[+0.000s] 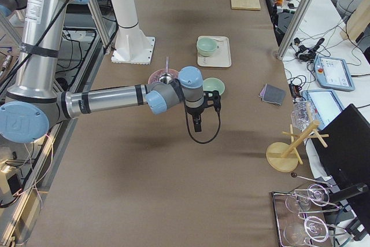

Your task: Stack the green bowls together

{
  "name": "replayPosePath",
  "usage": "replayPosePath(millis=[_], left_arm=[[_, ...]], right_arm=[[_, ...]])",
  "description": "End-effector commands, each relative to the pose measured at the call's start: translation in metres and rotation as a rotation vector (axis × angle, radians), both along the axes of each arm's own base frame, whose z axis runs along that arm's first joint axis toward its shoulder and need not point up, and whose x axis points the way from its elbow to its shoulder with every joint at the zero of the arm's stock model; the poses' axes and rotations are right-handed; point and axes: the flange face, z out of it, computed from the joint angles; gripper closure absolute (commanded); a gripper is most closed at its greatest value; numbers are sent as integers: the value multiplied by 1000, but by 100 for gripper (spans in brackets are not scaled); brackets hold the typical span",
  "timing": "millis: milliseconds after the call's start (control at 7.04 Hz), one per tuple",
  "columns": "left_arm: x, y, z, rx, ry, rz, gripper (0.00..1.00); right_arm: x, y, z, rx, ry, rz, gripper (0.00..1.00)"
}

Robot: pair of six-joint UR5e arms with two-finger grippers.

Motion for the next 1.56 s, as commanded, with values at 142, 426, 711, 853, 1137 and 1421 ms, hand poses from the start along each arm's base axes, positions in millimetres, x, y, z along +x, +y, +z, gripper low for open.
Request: replayPosePath(millis=[142, 426, 711, 853, 1137, 1421], left_arm=[[-198, 14, 179, 139, -13, 188, 2], [-215, 19, 182, 145, -92, 176, 2], [-215, 19, 177, 155, -91, 175, 2], [-215, 19, 177, 155, -93, 175, 2], [-215, 19, 173, 163, -92, 175, 2], [-215, 19, 172, 165, -93, 175, 2]], right_arm=[[-90, -25, -46, 45, 29, -20, 0], [-201, -60, -78, -10, 36, 57, 0], [-236, -56, -81, -52, 34, 104, 17], [-247, -52, -78, -64, 40, 96, 21], [-254, -51, -76, -75, 43, 95, 29], [-262, -52, -70, -80, 55, 89, 30]])
